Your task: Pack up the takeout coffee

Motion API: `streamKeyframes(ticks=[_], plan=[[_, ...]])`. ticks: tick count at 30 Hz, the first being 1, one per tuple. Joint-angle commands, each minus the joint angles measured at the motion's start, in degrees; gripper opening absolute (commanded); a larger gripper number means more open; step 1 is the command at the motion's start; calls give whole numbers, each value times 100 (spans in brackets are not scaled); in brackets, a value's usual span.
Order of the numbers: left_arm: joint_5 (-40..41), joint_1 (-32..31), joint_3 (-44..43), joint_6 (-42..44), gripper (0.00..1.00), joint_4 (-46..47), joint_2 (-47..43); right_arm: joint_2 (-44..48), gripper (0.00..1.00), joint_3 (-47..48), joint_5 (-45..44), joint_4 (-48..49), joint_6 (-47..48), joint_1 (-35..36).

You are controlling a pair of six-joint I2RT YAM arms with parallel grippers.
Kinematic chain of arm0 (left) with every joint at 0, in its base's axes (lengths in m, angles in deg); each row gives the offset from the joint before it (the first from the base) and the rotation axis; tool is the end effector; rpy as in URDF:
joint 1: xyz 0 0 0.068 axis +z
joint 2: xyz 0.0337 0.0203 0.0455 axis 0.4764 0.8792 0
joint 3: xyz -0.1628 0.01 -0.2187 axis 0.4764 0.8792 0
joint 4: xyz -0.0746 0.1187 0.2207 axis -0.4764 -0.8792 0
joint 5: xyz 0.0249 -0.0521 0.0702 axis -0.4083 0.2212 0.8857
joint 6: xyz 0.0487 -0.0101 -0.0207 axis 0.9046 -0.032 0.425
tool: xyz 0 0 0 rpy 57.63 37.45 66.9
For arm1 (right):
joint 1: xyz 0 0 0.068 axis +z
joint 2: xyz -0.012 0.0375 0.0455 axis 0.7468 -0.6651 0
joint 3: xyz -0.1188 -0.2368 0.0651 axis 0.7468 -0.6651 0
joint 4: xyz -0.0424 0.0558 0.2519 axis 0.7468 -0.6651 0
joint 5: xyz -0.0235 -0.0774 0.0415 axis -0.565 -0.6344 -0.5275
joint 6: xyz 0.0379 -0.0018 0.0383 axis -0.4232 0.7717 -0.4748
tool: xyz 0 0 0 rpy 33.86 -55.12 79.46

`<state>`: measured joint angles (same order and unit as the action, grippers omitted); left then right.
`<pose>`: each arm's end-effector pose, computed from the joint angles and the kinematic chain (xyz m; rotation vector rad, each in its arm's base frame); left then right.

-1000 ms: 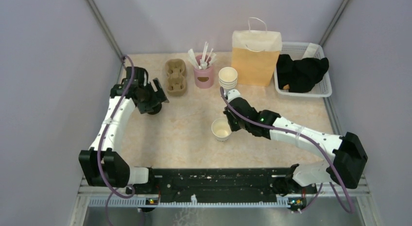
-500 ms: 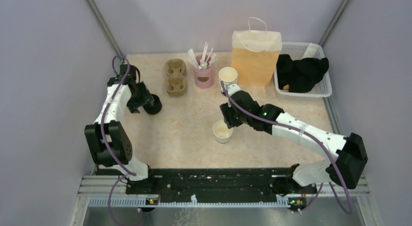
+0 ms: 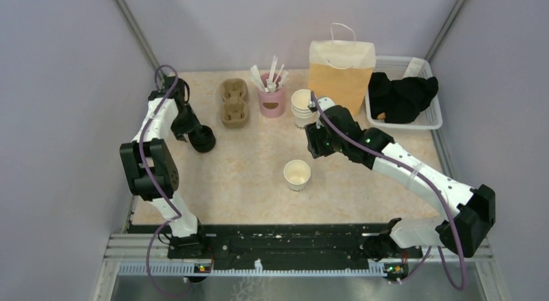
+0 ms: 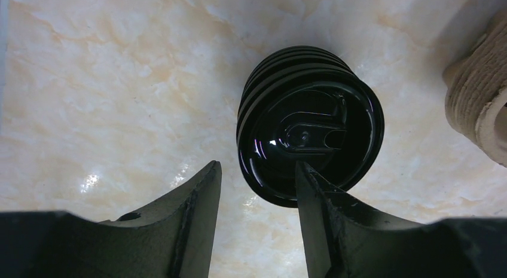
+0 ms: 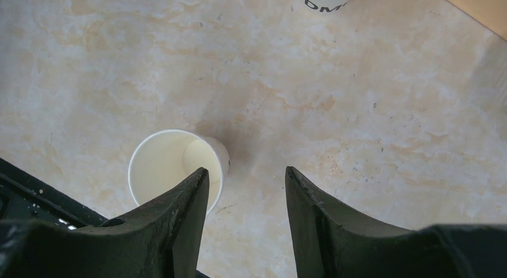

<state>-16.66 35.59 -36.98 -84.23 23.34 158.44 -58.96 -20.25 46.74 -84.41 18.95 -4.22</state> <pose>0.3624 0.0498 0.2573 -0.7878 2.6709 0.0983 0.2017 0.1874 0.3275 -0.5381 2.2472 0.3292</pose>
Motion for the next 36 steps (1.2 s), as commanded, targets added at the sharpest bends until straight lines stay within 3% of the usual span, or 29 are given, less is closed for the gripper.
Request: streamKeyframes(ticks=[1, 11, 26, 30, 34, 36], plan=[[266, 32, -229, 122, 57, -46, 24, 81, 50, 228, 65, 10, 104, -53], [274, 34, -335, 149, 49, -1, 238, 94, 50, 293, 103, 23, 112, -79], [179, 39, -450, 157, 21, 21, 125, 39, 50, 417, 62, -17, 99, -73], [159, 35, -552, 166, 19, -161, -85, 45, 50, 541, 5, -126, 79, -78], [-141, 38, -842, 80, 16, -514, -504, 100, 50, 757, -73, -387, -1, -81], [-836, 44, -893, -144, 14, -670, -831, 120, 52, 874, -1, -568, -73, -84]])
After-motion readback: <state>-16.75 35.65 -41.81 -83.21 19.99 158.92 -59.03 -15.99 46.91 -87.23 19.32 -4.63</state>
